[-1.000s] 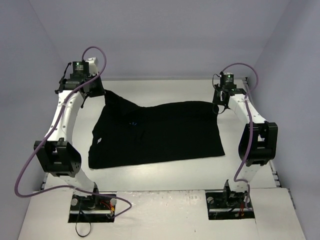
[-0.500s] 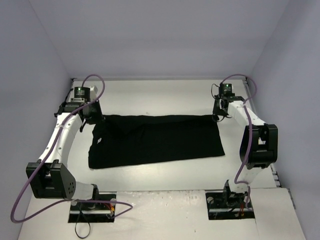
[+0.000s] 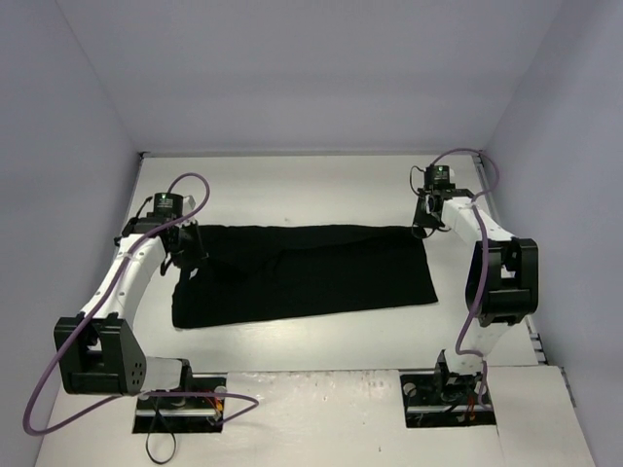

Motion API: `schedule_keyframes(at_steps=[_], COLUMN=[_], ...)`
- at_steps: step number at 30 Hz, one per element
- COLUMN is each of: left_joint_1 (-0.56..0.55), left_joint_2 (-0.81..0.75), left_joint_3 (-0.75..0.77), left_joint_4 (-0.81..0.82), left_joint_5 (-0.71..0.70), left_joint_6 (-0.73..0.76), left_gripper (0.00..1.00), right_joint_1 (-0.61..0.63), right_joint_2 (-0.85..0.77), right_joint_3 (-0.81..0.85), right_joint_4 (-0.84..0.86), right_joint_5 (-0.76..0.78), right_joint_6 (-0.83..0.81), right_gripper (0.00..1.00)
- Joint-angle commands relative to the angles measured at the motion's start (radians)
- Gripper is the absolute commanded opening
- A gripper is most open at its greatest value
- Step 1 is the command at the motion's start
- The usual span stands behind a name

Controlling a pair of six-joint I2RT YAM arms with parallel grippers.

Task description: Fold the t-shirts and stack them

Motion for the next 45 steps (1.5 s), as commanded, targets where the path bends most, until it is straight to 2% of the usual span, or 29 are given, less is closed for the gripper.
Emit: schedule_keyframes(at_steps=[1, 4, 8, 9, 12, 13, 15, 19, 27, 35, 40, 45], left_joint_1=[-0.005, -0.013, -0.016, -0.016, -0.016, -0.016, -0.015, -0.014, -0.017, -0.014, -0.011, -0.017], left_joint_2=[-0.054, -0.069, -0.088, -0.091, -0.115, -0.12, -0.121, -0.053, 0.296, 0.647, 0.748, 0.73], left_joint_3=[-0.004, -0.021, -0.037, -0.035, -0.002, 0.015, 0.056, 0.151, 0.266, 0.456, 0.611, 0.742], left_joint_4=[0.016, 0.016, -0.005, -0.019, -0.085, -0.112, -0.13, -0.116, 0.101, 0.162, 0.163, 0.141], left_joint_5=[0.022, 0.044, 0.061, 0.058, 0.03, 0.017, -0.026, -0.086, -0.085, -0.093, -0.131, -0.196], left_joint_6=[-0.029, -0.036, -0.033, -0.029, 0.001, 0.01, 0.031, 0.03, 0.034, 0.011, 0.039, 0.149], left_gripper=[0.0, 0.0, 0.03, 0.1, 0.46, 0.52, 0.56, 0.56, 0.48, 0.47, 0.47, 0.5], right_joint_1=[-0.007, -0.009, -0.007, 0.001, 0.04, 0.046, 0.055, 0.064, 0.063, 0.041, 0.034, 0.041], right_joint_2=[-0.019, -0.036, -0.051, -0.065, -0.109, -0.115, -0.117, -0.068, 0.101, 0.261, 0.325, 0.299], right_joint_3=[-0.027, -0.042, -0.043, -0.04, -0.024, -0.021, -0.014, -0.011, 0.007, 0.114, 0.213, 0.281], right_joint_4=[0.016, 0.014, -0.014, -0.017, -0.021, -0.021, -0.021, -0.018, 0.028, 0.051, 0.05, 0.044], right_joint_5=[0.056, 0.082, 0.093, 0.092, 0.055, 0.03, -0.012, -0.041, -0.027, 0.007, 0.032, 0.014], right_joint_6=[0.053, 0.086, 0.123, 0.118, 0.079, 0.074, 0.075, 0.098, 0.124, 0.08, 0.045, 0.027], right_gripper=[0.05, 0.11, 0.45, 0.47, 0.52, 0.52, 0.52, 0.51, 0.48, 0.47, 0.47, 0.47])
